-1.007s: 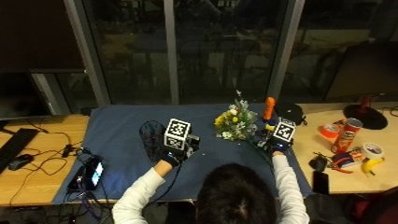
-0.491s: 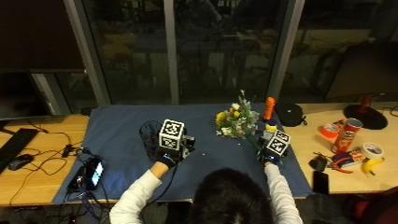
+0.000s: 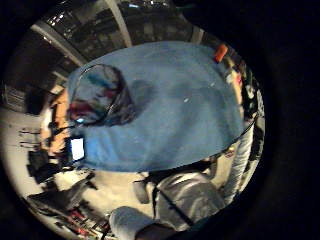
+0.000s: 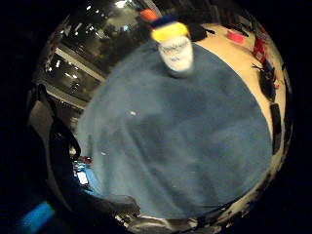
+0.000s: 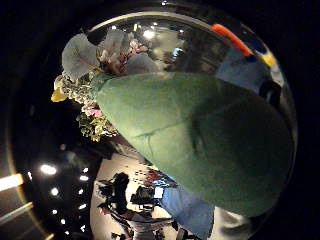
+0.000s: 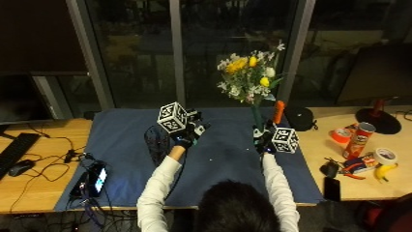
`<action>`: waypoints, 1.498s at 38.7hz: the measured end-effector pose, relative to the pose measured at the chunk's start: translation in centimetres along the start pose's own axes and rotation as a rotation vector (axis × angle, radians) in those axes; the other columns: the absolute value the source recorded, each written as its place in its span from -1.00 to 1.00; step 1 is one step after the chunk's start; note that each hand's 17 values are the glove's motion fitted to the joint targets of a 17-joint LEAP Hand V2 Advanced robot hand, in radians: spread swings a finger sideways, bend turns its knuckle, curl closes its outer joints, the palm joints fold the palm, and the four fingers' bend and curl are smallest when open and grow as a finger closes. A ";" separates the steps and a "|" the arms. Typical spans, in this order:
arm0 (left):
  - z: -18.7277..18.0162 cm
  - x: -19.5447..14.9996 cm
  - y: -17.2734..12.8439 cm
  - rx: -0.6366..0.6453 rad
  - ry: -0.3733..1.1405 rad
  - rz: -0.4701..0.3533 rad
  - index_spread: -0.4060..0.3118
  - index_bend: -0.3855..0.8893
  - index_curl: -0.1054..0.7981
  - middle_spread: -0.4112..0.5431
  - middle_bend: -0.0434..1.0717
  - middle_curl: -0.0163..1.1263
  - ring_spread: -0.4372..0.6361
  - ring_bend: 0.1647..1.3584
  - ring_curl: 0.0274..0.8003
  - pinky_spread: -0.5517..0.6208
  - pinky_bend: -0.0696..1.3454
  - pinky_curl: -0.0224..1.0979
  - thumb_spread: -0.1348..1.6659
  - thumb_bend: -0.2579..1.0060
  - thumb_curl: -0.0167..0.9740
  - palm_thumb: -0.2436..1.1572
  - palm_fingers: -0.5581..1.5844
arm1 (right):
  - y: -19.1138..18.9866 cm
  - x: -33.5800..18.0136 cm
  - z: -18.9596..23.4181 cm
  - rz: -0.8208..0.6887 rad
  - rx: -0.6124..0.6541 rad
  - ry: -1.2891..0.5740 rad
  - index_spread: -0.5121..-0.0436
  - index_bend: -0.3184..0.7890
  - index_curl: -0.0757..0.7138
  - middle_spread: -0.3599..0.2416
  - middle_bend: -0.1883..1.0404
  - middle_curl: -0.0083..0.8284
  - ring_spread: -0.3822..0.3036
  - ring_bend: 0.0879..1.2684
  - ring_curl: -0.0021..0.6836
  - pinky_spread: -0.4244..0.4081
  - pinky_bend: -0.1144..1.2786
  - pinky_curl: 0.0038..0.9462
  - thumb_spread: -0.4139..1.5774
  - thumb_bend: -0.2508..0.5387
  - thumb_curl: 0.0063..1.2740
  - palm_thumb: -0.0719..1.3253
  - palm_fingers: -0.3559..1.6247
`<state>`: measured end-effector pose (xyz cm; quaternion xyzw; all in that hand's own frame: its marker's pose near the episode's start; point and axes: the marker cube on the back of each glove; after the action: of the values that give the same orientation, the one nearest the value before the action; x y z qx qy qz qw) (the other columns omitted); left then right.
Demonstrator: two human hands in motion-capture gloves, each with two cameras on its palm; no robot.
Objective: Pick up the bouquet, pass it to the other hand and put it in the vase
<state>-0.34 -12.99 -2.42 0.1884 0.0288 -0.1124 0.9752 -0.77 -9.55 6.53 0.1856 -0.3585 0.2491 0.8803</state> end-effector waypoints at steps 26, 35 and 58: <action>3.5 13.2 -4.6 0.225 0.768 0.101 0.40 -0.11 -0.15 0.32 -0.52 -0.35 0.46 -0.25 -0.42 0.52 -0.37 -0.42 0.21 -0.61 -0.35 -0.22 -0.20 | 6.6 -11.5 10.7 -0.371 0.055 -0.586 0.29 0.39 0.57 -0.29 0.73 0.56 -0.43 0.62 0.65 -0.50 0.28 0.09 0.24 -0.40 -0.11 0.55 0.74; 3.6 12.6 -4.7 0.425 0.964 -0.023 -0.15 -0.10 -0.08 -0.33 -0.30 -0.32 -0.35 -0.33 -0.43 -0.28 -0.17 -0.38 0.19 -0.46 -0.20 0.21 0.65 | 10.0 -12.2 12.9 -0.335 0.021 -0.573 0.29 0.37 0.64 -0.28 0.74 0.55 -0.42 0.62 0.64 -0.50 0.27 0.09 0.21 -0.42 -0.06 0.55 0.74; -4.5 10.5 -5.8 0.583 0.831 0.020 -0.80 0.38 0.39 -0.84 0.39 0.04 -0.87 0.20 0.15 -0.73 0.05 -0.09 -0.42 -0.63 0.30 0.57 0.84 | 12.8 -14.1 10.8 -0.709 -0.223 -0.571 0.17 -0.26 0.49 -0.42 0.24 0.29 -0.46 0.29 0.45 -0.66 0.36 0.04 -0.02 -0.50 0.05 0.43 0.34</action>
<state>8.50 -18.75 -9.77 0.4818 0.3799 -0.0218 0.7893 -22.65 -8.95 5.48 0.2619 -0.5256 -0.1682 0.7917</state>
